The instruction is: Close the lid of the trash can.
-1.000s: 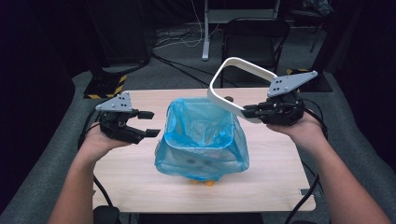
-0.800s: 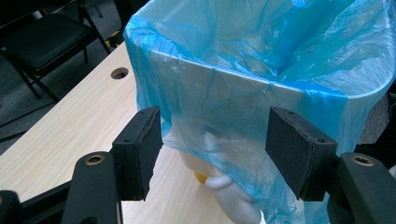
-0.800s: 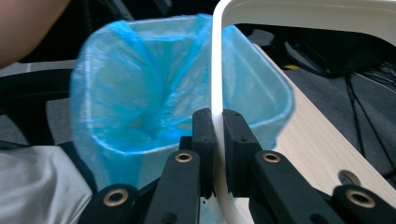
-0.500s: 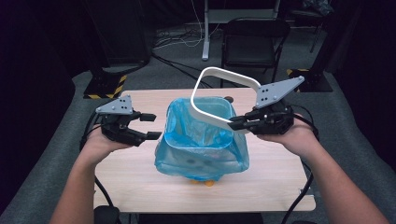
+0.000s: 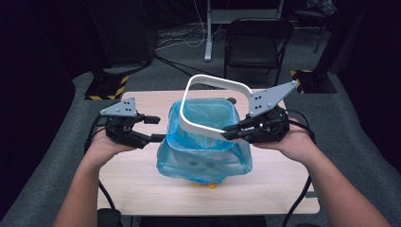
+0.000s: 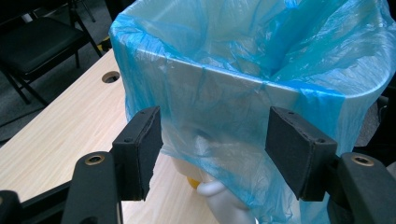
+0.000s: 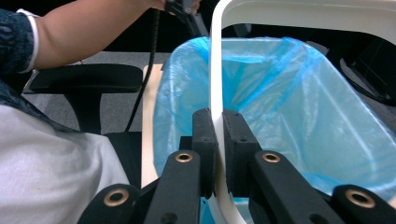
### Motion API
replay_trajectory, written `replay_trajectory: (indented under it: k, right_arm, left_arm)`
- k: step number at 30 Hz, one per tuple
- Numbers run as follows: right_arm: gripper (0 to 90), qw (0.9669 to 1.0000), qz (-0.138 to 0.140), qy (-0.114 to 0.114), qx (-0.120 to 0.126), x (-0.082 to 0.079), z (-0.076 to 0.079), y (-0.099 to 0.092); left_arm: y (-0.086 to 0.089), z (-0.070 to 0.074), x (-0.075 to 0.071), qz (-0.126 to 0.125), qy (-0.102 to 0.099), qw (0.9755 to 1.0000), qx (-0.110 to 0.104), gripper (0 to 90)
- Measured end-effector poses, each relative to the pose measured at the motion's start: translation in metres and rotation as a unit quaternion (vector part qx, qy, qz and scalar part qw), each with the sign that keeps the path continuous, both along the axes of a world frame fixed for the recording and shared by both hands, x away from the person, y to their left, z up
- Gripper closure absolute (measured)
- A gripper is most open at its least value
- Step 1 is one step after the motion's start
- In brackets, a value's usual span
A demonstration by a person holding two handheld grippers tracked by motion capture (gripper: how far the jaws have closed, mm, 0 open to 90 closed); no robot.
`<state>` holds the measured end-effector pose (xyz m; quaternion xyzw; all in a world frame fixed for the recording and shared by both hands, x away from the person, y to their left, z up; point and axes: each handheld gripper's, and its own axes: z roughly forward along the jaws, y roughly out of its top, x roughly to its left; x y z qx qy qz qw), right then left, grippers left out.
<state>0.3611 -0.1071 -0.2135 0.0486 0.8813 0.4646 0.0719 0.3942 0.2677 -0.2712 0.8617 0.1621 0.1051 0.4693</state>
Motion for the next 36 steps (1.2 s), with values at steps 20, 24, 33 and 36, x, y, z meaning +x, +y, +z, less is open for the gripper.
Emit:
replay_trajectory:
  k: [20,24,33,36]
  right_arm:
    - [84.6,0.9986,0.047,0.005,-0.022,-0.005,-0.004,0.023]
    - [84.6,0.9982,0.055,0.007,-0.021,-0.004,-0.005,0.025]
    - [84.7,0.9975,0.064,0.011,-0.029,-0.002,-0.005,0.029]
    - [84.7,0.9972,0.067,0.011,-0.032,-0.001,-0.005,0.030]
  left_arm:
    - [-0.005,-0.003,0.003,0.001,0.006,1.0000,0.000,35.7]
    - [-0.004,-0.004,0.003,0.002,0.006,1.0000,0.000,35.8]
    - [-0.005,-0.003,0.003,0.003,0.006,1.0000,0.001,36.1]
    - [-0.004,-0.004,0.004,0.002,0.008,1.0000,-0.002,36.0]
